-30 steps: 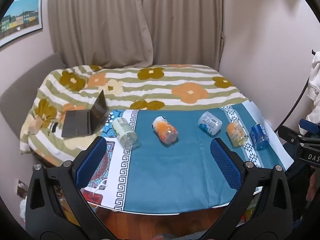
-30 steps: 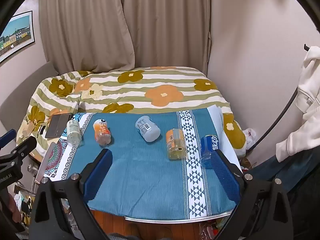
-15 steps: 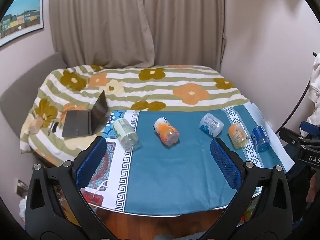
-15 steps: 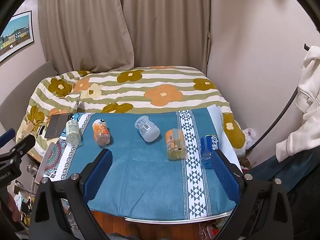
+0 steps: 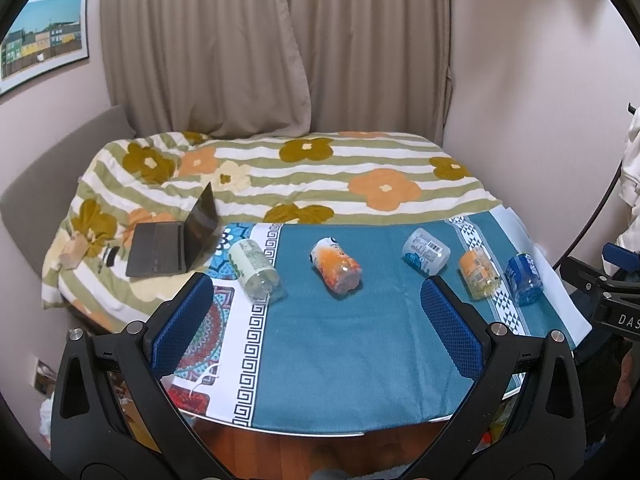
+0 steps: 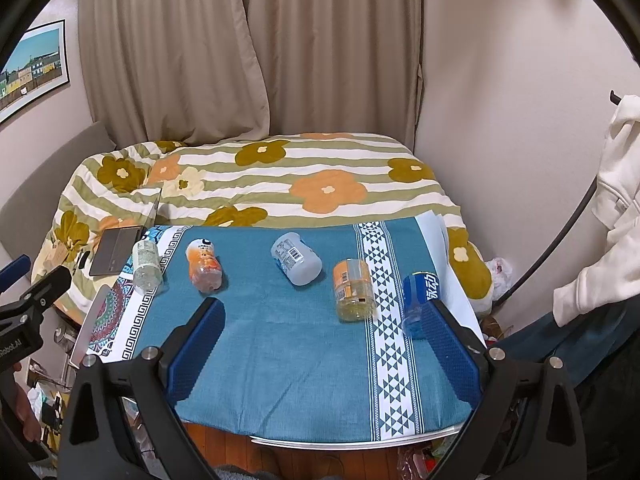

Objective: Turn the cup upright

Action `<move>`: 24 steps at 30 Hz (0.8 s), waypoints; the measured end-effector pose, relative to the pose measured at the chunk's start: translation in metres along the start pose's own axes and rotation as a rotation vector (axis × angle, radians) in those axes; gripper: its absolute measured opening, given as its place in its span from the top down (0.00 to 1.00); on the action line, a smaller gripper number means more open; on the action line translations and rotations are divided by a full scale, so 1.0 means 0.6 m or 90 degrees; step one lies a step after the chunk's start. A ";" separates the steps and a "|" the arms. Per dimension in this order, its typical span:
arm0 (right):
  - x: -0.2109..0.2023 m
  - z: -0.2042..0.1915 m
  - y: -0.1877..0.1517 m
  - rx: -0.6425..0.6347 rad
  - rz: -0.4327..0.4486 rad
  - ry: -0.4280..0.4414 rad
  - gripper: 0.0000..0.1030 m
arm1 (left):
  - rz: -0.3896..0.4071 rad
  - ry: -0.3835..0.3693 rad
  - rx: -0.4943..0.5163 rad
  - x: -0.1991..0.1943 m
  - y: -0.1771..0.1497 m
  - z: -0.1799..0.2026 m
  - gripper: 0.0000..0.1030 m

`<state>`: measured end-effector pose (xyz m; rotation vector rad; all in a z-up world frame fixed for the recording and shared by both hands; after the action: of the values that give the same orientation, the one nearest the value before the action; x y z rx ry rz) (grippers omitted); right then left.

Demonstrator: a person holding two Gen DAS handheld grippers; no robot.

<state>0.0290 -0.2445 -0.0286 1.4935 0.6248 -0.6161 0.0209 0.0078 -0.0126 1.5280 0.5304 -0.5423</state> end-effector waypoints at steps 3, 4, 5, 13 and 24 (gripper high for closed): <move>-0.003 -0.001 0.000 0.000 0.000 -0.001 0.05 | 0.002 -0.003 -0.001 0.001 0.000 0.001 0.00; 0.005 0.002 -0.002 0.000 0.001 -0.002 0.05 | 0.002 -0.004 -0.002 0.002 0.001 0.002 0.00; 0.005 0.003 -0.001 0.000 0.001 -0.002 0.05 | 0.002 -0.005 -0.002 0.003 0.002 0.001 0.00; 0.010 0.004 0.001 0.000 0.003 -0.003 0.05 | 0.000 -0.006 -0.002 0.006 0.003 0.004 0.00; 0.009 0.008 0.008 0.002 0.003 -0.006 0.05 | 0.000 -0.005 -0.002 0.006 0.004 0.004 0.00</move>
<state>0.0364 -0.2491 -0.0291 1.4937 0.6133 -0.6206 0.0250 0.0053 -0.0131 1.5225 0.5241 -0.5474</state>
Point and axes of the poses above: each gripper's, at about its wrist camera, not at the fingertips, and x roughly the way its jaws point, z to its right, y to its top, the point moved 2 cm from there along x, roughly the way its jaws point, and after that the axes turned 2 degrees about -z, right-handed, at the moved point
